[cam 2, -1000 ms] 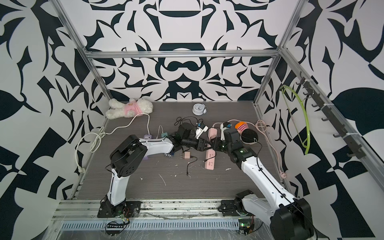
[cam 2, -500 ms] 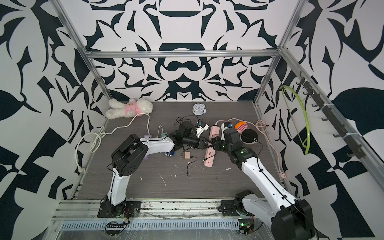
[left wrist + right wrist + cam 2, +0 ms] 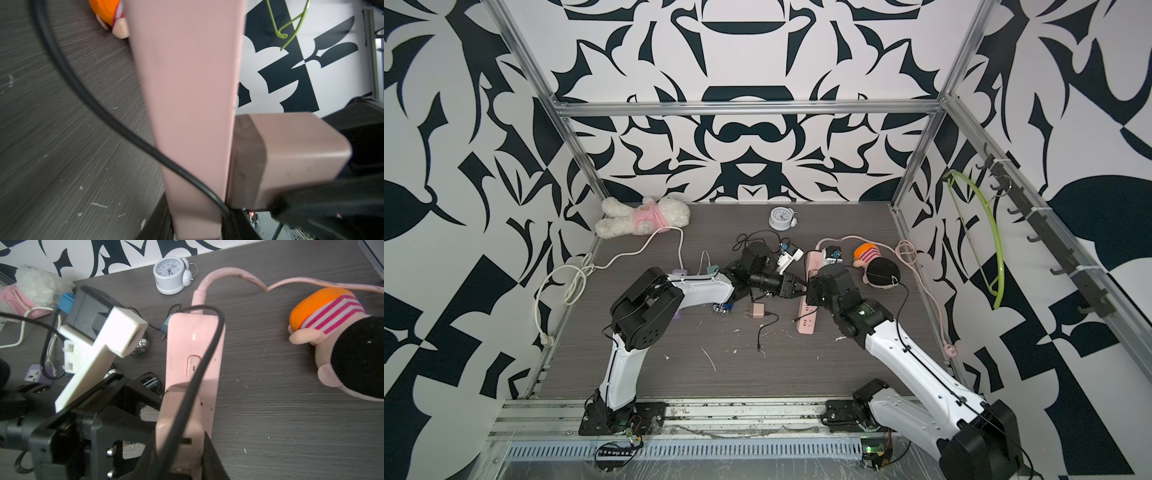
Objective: Unplug the electric shaver
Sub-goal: Remove the plug from the socket, then place the socket at the center of the board.
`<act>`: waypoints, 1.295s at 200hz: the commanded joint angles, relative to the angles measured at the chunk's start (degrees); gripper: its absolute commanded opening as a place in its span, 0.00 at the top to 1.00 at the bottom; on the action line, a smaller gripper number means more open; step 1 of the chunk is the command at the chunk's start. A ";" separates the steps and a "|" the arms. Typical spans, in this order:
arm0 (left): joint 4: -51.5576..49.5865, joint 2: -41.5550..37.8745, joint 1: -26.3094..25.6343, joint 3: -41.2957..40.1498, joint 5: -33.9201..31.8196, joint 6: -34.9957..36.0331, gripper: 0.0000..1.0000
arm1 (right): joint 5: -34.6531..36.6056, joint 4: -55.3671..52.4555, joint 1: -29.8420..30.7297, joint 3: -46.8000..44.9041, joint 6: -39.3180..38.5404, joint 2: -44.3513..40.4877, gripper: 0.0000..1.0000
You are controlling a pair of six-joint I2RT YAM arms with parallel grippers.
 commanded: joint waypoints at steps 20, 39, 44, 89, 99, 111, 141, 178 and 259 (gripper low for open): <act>-3.72 4.53 2.42 0.06 -7.28 -3.38 1.00 | -2.66 6.57 2.41 0.30 -2.30 -7.11 1.00; -3.92 4.53 2.55 0.06 -7.50 -3.29 1.00 | -3.06 6.26 2.74 -0.04 -2.05 -8.30 1.00; -4.09 4.58 2.59 0.04 -7.62 -3.29 1.00 | -3.04 6.25 2.86 -0.13 -1.96 -8.63 1.00; -4.59 5.15 2.85 0.08 -7.89 -3.29 1.00 | -2.50 7.07 3.28 -1.81 -1.55 -12.09 1.00; -4.67 5.32 2.86 0.13 -7.89 -3.42 1.00 | -2.33 6.79 3.33 -1.59 -1.56 -12.66 1.00; -4.70 5.51 2.87 0.10 -8.07 -3.47 1.00 | -2.50 6.47 3.33 -1.35 -1.41 -13.18 1.00; -4.99 5.89 3.12 0.22 -8.28 -3.91 1.00 | -2.76 5.99 3.71 -1.04 -1.23 -13.41 1.00; -4.65 5.64 3.30 0.06 -8.15 -4.02 1.00 | -1.83 5.84 4.28 -1.28 -1.20 -12.71 1.00; -6.99 7.03 0.33 8.38 -3.05 -4.56 0.89 | 12.01 -8.17 4.13 4.58 2.48 -5.58 1.00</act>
